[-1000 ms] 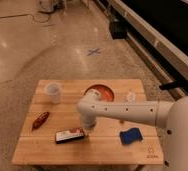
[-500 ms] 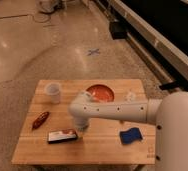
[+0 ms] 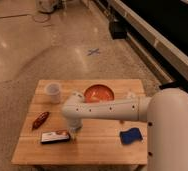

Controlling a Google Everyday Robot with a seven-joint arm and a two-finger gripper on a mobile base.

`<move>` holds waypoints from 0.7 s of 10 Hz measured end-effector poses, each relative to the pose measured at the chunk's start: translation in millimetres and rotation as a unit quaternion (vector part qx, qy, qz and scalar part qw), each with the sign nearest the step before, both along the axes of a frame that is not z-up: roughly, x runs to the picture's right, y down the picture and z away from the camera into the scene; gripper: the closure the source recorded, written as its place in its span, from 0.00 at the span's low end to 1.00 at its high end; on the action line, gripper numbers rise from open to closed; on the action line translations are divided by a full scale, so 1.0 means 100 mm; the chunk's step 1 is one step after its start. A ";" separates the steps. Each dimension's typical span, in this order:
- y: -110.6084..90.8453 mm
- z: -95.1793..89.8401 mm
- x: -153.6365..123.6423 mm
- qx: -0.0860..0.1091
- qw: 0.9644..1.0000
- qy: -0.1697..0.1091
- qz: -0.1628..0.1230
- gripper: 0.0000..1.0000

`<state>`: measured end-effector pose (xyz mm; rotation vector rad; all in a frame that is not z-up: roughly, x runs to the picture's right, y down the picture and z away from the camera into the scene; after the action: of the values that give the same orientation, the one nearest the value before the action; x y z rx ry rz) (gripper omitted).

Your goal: Push the eraser across the table

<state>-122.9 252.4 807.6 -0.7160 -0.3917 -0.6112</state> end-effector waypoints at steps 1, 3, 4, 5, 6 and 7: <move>0.00 -0.01 -0.06 0.001 1.000 -0.004 -0.003 1.00; 0.02 -0.04 -0.22 0.002 1.000 -0.016 -0.011 1.00; 0.03 -0.06 -0.29 0.003 1.000 -0.022 -0.016 1.00; 0.04 -0.08 -0.39 0.004 0.999 -0.030 -0.021 1.00; 0.05 -0.09 -0.44 0.004 0.999 -0.035 -0.025 1.00; 0.07 -0.12 -0.52 0.004 0.999 -0.042 -0.030 1.00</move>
<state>-175.0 259.7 795.7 -0.6980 -0.4460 -0.7007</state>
